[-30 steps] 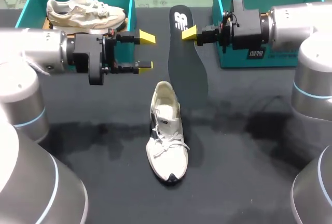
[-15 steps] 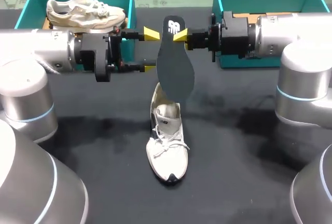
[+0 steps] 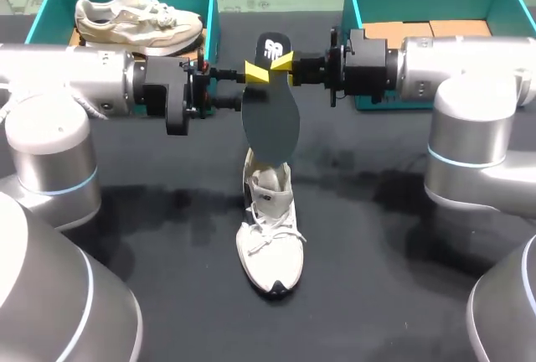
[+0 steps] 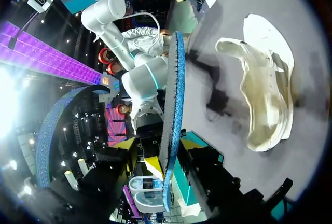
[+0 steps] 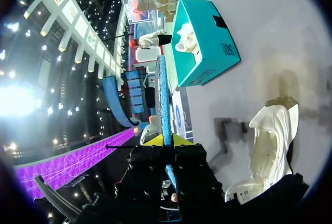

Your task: Take the shoe out of the shoebox, open the shoe tongue, remove and reinsert the insole, then place the shoe into the shoebox

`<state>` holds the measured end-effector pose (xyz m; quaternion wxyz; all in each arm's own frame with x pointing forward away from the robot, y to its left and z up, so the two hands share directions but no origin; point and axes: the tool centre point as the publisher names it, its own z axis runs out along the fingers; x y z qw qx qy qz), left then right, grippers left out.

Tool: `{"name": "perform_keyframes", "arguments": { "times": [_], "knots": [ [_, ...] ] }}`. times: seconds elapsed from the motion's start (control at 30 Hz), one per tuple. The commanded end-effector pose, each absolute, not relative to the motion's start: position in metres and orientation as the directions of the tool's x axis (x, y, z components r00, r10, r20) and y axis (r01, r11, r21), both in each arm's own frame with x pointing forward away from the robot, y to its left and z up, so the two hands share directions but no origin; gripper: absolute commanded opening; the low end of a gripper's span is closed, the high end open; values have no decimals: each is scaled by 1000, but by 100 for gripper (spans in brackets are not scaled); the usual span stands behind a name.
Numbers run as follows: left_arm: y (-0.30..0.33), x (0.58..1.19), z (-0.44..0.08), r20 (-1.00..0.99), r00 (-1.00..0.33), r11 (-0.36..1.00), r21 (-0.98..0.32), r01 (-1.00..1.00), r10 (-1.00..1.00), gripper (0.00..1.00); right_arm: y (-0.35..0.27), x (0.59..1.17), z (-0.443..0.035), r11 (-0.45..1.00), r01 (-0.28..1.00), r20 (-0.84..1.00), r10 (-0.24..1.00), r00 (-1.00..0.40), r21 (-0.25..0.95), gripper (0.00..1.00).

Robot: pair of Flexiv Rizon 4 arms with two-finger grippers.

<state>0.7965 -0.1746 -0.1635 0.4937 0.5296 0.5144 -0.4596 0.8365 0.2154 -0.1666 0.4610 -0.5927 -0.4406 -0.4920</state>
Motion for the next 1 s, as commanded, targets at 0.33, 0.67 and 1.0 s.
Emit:
{"name": "perform_keyframes", "arguments": {
  "times": [0.33, 0.67, 1.0],
  "knots": [
    [-178, 796, -171, -991, 54, 28, 57, 998, 120, 18, 216, 843, -170, -181, 975, 988, 63, 142, -128, 0],
    [-183, 802, -175, -990, 53, 31, 58, 998, 131, 0, 215, 844, -170, -180, 974, 987, 59, 148, -135, 0],
    [-165, 805, -172, -987, 33, 42, 40, 998, 157, 0, 200, 835, -164, -223, 970, 993, 44, 114, -102, 100]
  ]
}}
